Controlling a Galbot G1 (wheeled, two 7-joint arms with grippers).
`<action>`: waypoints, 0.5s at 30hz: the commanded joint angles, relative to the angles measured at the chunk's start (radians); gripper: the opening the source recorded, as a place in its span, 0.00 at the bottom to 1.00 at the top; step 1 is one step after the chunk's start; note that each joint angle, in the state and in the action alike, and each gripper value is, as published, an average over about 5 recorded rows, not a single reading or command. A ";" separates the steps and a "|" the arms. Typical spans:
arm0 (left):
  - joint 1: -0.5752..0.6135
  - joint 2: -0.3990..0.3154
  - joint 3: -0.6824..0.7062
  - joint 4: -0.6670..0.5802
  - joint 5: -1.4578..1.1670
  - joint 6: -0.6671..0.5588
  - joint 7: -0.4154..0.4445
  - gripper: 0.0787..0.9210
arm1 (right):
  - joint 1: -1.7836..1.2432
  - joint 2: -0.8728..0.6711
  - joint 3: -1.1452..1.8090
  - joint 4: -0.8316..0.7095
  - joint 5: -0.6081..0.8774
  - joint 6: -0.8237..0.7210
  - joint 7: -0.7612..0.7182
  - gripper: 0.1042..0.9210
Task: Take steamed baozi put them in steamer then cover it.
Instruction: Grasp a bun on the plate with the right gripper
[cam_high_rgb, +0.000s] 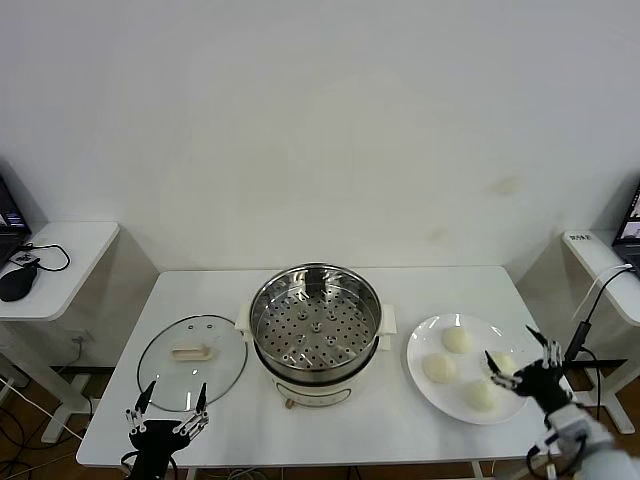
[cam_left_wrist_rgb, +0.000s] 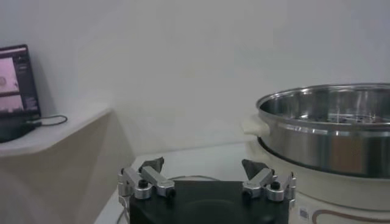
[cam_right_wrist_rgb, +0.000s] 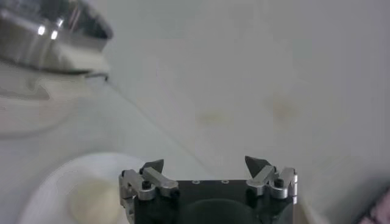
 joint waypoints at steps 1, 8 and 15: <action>0.004 0.003 -0.014 -0.014 0.020 0.008 0.011 0.88 | 0.356 -0.453 -0.081 -0.276 -0.146 -0.005 -0.514 0.88; 0.022 -0.003 -0.029 -0.013 0.036 0.002 0.007 0.88 | 0.662 -0.561 -0.447 -0.440 -0.121 0.034 -0.664 0.88; 0.020 -0.005 -0.047 -0.022 0.044 0.001 0.006 0.88 | 1.060 -0.521 -0.912 -0.595 -0.113 0.044 -0.729 0.88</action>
